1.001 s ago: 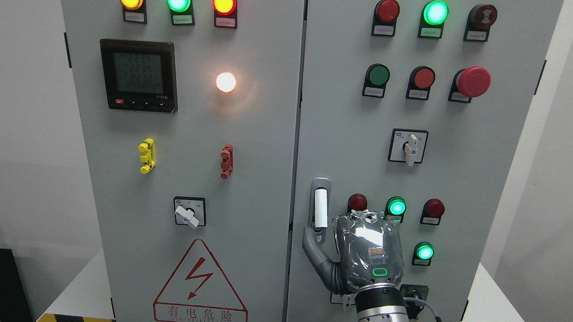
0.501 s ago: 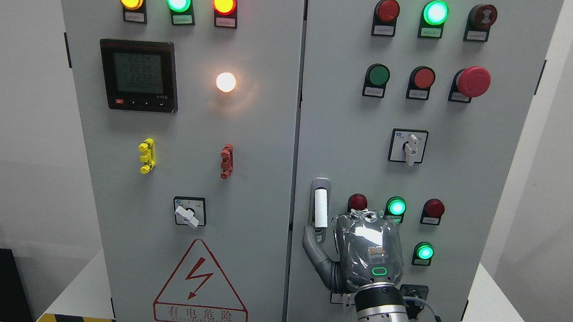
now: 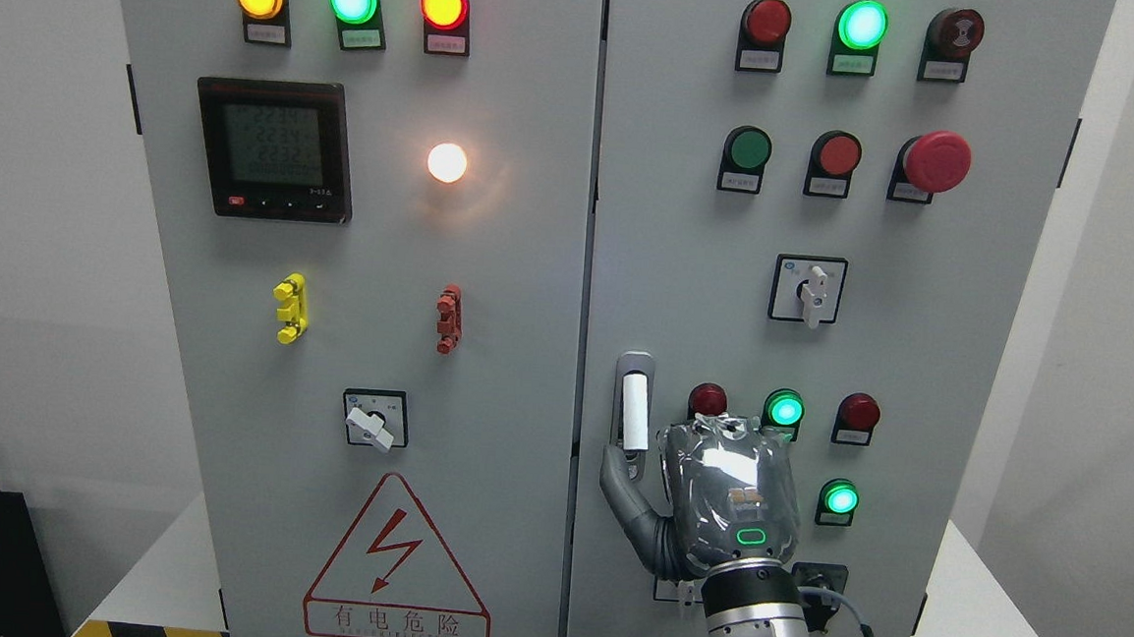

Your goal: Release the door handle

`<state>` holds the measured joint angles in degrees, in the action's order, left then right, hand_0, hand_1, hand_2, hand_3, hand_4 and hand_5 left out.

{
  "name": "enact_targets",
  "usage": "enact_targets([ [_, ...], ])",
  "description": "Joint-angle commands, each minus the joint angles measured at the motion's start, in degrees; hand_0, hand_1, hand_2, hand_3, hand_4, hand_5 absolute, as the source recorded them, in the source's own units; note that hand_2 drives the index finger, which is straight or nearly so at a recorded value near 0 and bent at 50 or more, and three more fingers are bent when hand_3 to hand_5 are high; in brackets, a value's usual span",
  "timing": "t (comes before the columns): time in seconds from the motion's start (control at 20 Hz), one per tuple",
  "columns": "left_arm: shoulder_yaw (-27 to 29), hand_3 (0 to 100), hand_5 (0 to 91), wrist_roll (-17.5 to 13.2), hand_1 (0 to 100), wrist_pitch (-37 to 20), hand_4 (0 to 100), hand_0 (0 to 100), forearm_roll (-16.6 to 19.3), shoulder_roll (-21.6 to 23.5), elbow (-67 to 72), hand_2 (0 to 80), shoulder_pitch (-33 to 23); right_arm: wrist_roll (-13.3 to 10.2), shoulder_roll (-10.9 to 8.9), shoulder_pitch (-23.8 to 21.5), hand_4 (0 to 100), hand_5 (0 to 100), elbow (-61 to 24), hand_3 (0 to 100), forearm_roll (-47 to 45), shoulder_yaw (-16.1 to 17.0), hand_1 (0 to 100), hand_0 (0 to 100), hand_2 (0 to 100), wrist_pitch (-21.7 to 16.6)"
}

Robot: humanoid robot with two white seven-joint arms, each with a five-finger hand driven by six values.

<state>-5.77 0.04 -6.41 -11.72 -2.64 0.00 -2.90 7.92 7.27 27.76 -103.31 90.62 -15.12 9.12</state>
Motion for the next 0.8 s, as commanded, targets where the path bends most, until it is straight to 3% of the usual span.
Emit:
enact_targets([
  [0.0,0.0,0,0.0,0.0,39,0.0,0,12,-0.1,0.0,-1.8,0.0,0.0,0.0,0.02,0.0,93,92,0.0,100,0.0,0.1,0,52,99,0.0],
  [0.75,0.0,0,0.0,0.0,39,0.0,0,12,-0.1,0.0,-1.8,0.0,0.0,0.0,-0.06,-0.1,93,91,0.0,100,0.0,-0.1,5,55,98,1.0],
])
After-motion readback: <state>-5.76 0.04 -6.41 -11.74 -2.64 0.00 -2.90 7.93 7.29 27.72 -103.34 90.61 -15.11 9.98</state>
